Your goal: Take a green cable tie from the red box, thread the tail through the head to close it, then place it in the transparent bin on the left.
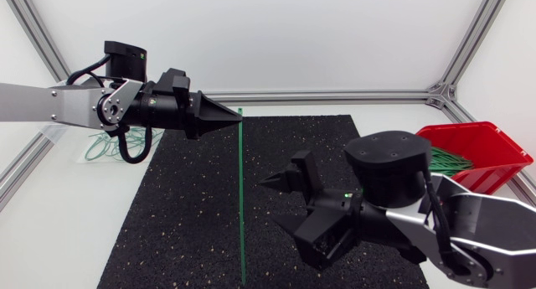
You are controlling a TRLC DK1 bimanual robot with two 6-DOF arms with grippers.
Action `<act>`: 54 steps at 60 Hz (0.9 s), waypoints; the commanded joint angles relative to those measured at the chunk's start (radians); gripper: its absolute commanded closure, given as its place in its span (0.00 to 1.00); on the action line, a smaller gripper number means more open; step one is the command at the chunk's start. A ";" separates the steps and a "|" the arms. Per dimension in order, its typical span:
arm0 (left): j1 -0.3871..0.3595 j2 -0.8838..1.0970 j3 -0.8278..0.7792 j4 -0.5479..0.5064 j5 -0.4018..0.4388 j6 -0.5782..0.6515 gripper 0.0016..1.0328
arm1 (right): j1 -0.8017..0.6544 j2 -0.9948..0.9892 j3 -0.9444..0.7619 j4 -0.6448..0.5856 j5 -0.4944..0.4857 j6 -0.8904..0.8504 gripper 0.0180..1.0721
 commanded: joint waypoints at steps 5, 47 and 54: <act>0.011 0.039 0.047 0.009 0.027 -0.084 0.96 | 0.024 0.002 -0.080 0.045 -0.026 -0.235 0.04; 0.037 0.105 0.052 0.016 0.054 -0.180 0.96 | 0.140 0.172 -0.172 0.434 -0.176 -0.235 0.06; 0.040 0.110 0.052 0.021 0.054 -0.179 0.96 | 0.143 0.200 -0.159 0.460 -0.147 -0.202 0.05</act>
